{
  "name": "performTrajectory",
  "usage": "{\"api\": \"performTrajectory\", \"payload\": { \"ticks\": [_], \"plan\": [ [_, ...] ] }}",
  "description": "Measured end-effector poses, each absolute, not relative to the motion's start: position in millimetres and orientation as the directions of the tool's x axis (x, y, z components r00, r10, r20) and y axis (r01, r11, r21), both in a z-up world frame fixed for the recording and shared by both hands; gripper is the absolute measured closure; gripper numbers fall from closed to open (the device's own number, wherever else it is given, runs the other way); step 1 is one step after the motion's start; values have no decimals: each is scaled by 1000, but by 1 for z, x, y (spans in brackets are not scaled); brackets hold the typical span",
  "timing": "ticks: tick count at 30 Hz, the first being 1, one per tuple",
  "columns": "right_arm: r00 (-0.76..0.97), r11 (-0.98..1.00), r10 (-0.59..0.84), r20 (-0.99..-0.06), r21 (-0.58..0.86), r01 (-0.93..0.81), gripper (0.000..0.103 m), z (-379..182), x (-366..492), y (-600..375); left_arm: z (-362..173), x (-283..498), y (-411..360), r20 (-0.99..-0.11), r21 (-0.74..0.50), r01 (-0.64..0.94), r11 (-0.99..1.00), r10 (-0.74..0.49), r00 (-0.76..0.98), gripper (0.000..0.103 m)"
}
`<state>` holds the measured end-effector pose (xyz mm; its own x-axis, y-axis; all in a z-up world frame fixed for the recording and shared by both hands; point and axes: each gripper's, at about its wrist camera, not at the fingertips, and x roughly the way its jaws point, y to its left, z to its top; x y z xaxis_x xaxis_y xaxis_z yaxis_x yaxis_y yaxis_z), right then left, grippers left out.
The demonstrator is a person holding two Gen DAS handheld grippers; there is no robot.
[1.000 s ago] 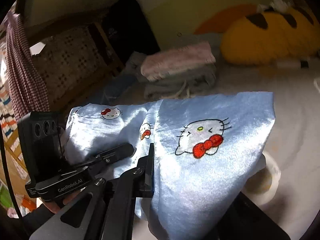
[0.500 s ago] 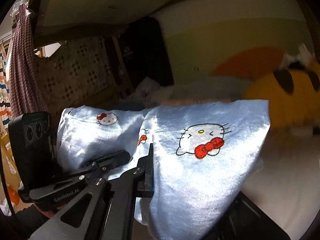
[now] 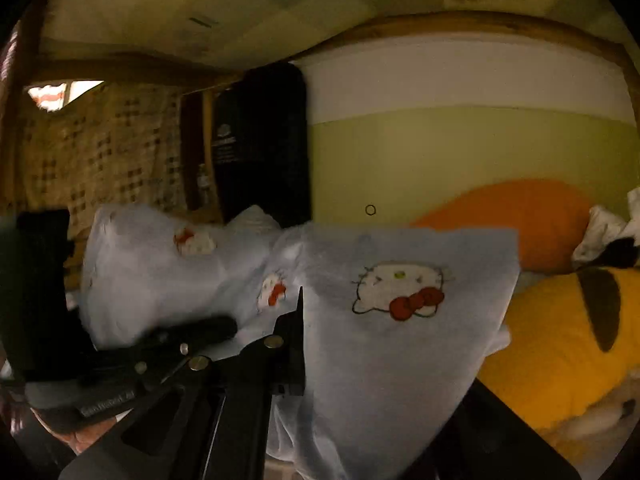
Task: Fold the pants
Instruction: 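Lift the folded pants with both grippers and carry them toward the clothes stack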
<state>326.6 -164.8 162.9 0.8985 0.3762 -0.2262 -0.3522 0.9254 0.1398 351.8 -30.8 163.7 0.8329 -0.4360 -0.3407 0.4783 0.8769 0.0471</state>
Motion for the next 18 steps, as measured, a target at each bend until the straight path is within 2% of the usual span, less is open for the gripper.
{"api": "performTrajectory", "payload": {
  "ticks": [4,7,9,11,13,18],
  "plan": [
    [887,923,382,-260,161,-350,95,130,362,-156,135,386,-19,-350,-11,448,894,-423,836,94],
    [879,936,349,-325,161,-312,95,100,390,-138,110,399,-9,-350,-27,422,906,-404,845,94],
    [871,933,357,-337,180,-312,95,87,398,-135,95,409,-12,-379,-28,417,909,-395,837,94],
    [872,946,323,-368,147,-288,95,77,407,-127,86,416,-13,-386,-14,404,915,-377,842,94],
    [874,952,307,-376,128,-279,95,69,407,-128,83,424,-13,-385,-50,418,907,-403,830,94],
    [874,958,285,-393,143,-248,95,69,416,-122,81,427,-9,-392,-57,421,905,-408,824,86]
  ]
}}
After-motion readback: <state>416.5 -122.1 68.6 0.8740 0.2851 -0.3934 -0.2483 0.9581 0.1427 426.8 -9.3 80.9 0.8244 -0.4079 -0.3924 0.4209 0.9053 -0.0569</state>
